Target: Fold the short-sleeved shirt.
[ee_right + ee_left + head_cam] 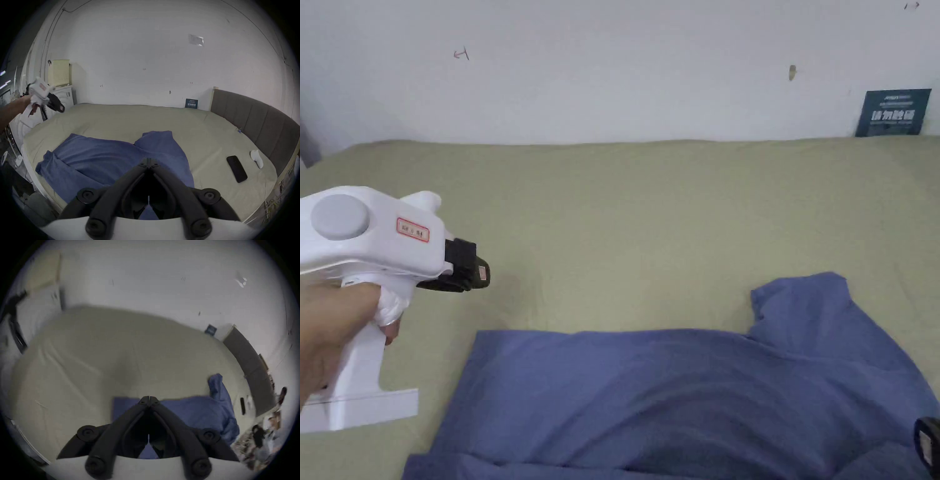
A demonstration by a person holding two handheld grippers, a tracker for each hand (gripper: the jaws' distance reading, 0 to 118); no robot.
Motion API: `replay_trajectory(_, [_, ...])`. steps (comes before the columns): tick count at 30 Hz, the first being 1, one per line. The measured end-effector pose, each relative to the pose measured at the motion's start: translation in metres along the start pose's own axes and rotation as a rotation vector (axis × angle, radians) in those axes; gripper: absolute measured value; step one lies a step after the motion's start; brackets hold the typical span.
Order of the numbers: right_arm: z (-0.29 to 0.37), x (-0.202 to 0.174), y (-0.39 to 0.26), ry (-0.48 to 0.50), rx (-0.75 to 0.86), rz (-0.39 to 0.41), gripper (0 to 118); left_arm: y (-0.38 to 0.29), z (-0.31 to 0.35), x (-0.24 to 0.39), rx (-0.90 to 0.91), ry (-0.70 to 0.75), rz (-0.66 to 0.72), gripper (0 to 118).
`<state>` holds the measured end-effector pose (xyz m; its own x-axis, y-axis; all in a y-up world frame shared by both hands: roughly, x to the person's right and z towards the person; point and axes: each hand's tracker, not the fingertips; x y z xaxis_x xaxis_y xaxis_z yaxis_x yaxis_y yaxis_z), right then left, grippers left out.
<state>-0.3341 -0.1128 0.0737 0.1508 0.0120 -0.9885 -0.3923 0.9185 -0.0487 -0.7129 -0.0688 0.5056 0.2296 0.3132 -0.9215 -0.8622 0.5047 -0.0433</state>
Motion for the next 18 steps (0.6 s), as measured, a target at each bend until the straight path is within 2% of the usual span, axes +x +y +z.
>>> replay_trajectory(3, [-0.008, 0.000, -0.002, 0.011, -0.025, 0.004, 0, 0.007, -0.043, -0.005, -0.146, 0.091, -0.040, 1])
replay_trajectory(4, [-0.009, -0.001, -0.003, 0.014, -0.028, 0.010, 0, 0.009, -0.055, -0.008, -0.205, 0.108, -0.043, 14])
replay_trajectory(5, [-0.011, -0.001, -0.003, 0.017, -0.031, 0.022, 0, 0.009, -0.068, -0.012, -0.267, 0.097, -0.043, 45])
replay_trajectory(6, [-0.012, -0.001, -0.003, 0.027, -0.033, 0.036, 0, 0.005, -0.076, -0.013, -0.275, 0.104, -0.042, 85])
replay_trajectory(7, [-0.012, -0.001, -0.003, 0.039, -0.037, 0.047, 0, 0.002, -0.082, -0.011, -0.300, 0.111, -0.062, 94])
replay_trajectory(8, [-0.012, -0.002, -0.004, 0.048, -0.040, 0.065, 0, 0.000, -0.091, -0.012, -0.304, 0.140, -0.059, 94])
replay_trajectory(9, [-0.013, -0.002, -0.005, 0.053, -0.040, 0.082, 0, 0.000, -0.095, -0.014, -0.292, 0.149, -0.052, 103])
replay_trajectory(14, [-0.018, -0.004, -0.010, 0.073, -0.065, 0.090, 0, 0.002, -0.114, -0.036, -0.276, 0.174, 0.090, 103])
replay_trajectory(18, [-0.021, -0.004, -0.014, 0.077, -0.081, 0.072, 0, -0.003, -0.130, -0.031, -0.342, 0.169, 0.028, 102])
